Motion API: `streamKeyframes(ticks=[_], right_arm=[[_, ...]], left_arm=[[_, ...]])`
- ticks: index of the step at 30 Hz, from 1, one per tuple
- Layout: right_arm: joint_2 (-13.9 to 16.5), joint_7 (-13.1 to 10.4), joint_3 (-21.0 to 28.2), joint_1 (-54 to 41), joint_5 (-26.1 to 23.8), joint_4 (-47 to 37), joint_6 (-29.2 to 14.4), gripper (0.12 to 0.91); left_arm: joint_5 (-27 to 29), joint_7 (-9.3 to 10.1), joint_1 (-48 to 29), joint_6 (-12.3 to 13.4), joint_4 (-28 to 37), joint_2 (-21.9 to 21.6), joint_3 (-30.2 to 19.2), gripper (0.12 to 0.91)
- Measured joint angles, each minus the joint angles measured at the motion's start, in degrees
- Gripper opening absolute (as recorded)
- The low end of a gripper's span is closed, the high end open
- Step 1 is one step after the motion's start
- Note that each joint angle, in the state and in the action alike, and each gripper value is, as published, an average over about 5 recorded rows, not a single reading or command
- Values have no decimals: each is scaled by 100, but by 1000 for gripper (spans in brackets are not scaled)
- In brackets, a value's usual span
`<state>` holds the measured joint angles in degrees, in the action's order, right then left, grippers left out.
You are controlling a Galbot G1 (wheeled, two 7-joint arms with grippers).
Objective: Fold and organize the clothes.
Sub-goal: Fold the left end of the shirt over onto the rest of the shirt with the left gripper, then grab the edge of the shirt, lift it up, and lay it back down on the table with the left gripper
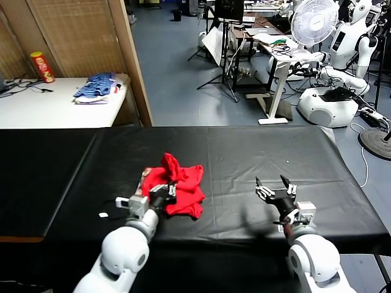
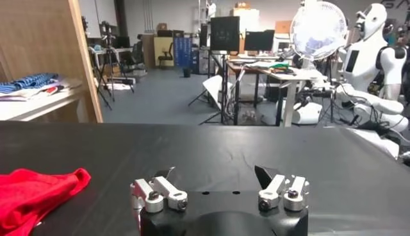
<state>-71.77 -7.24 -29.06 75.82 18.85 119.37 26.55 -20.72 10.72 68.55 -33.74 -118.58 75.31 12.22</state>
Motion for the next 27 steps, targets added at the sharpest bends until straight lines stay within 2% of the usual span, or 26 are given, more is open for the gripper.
streamKeyframes(ticks=[5,8,16,19,22,27], right_arm=[[14,96,38,-27,0,-9,-10,798],[46,199,89,-65,0,-43,-39,798],[180,523,450,-302,17,-219,-119,798],[207,595,704,-465,19,-326,-130,798],[178,657,1049,-694,16,-461,-125,798],[28,673,1780,-1261,-134,-835,-124,798]], left_arm=[[212,-45,-15,173,262,230,-36,160],[248,-55,-32,306,402,358,-27,232],[211,-169,-118,638,580,754,24,670],[121,-223,-56,698,442,748,126,771],[42,-205,60,746,180,585,305,795],[-62,-68,293,721,-158,231,747,798]])
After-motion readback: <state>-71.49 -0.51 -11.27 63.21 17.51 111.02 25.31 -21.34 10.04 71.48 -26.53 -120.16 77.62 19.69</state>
